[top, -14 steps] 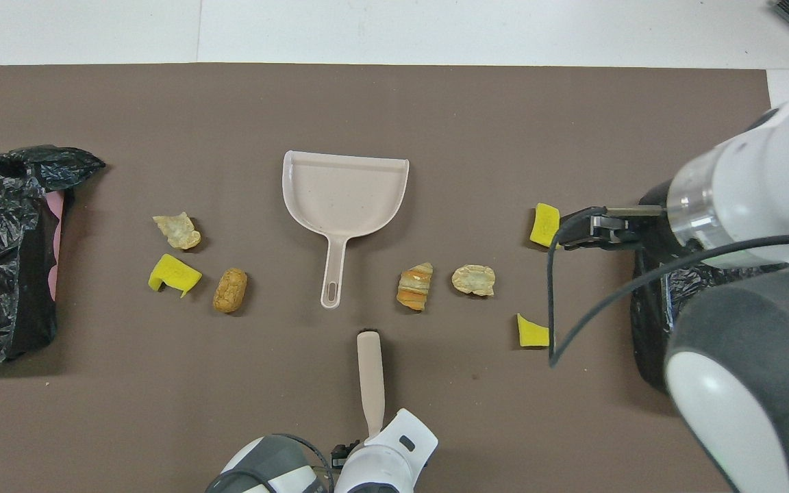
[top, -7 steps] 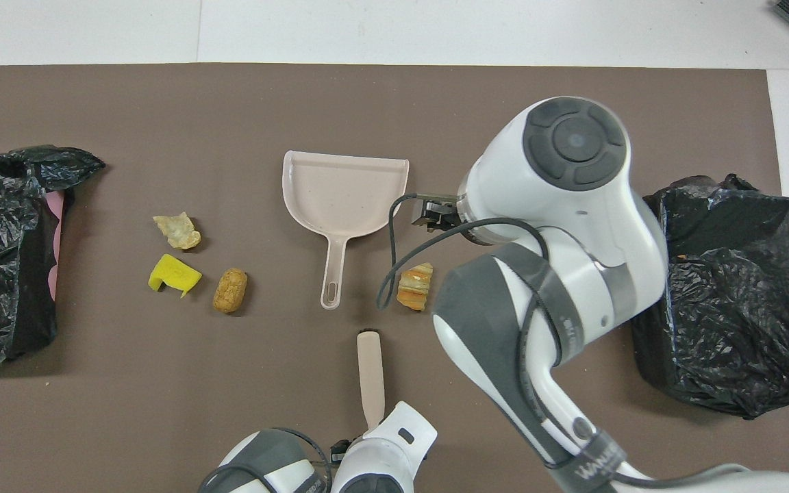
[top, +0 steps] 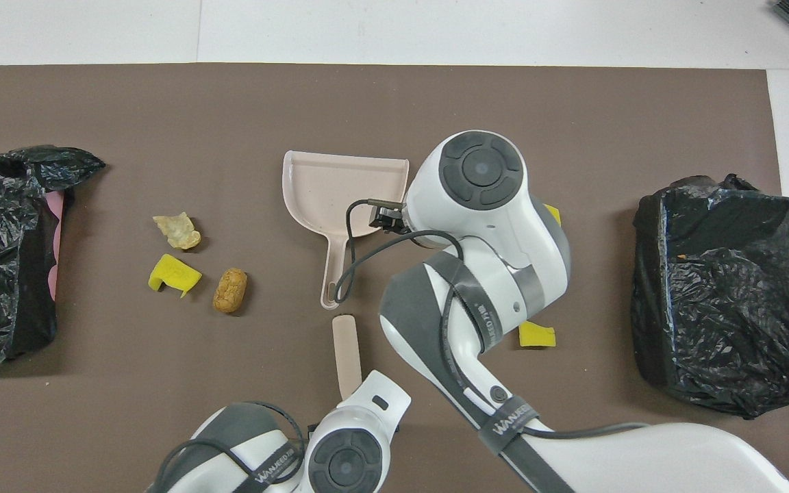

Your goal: Sweep and dump trash in bin

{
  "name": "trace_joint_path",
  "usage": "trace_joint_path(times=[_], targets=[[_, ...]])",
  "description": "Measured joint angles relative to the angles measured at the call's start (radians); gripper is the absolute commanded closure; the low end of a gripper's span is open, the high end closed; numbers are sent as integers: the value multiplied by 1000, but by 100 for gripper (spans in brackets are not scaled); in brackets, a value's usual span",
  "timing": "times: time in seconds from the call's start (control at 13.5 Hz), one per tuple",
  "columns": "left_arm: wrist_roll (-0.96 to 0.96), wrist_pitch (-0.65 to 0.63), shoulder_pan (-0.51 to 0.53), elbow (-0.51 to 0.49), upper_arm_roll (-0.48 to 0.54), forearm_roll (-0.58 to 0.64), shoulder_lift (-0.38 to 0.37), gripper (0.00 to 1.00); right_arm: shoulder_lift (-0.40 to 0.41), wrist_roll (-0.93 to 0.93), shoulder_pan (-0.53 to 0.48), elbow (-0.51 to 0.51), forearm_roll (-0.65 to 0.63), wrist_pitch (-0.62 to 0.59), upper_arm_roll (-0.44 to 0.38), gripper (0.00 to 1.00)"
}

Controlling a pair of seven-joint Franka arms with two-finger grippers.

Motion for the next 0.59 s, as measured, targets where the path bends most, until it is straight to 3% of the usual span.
trace_joint_path(times=[0.37,0.59], targets=[[187,-179,209,16,6,23,-101,100,112,38,57,46,0,77,-1,0],[257,-275,262,20,8,70,-146,100,168,71,84,126,0,74,0,0]])
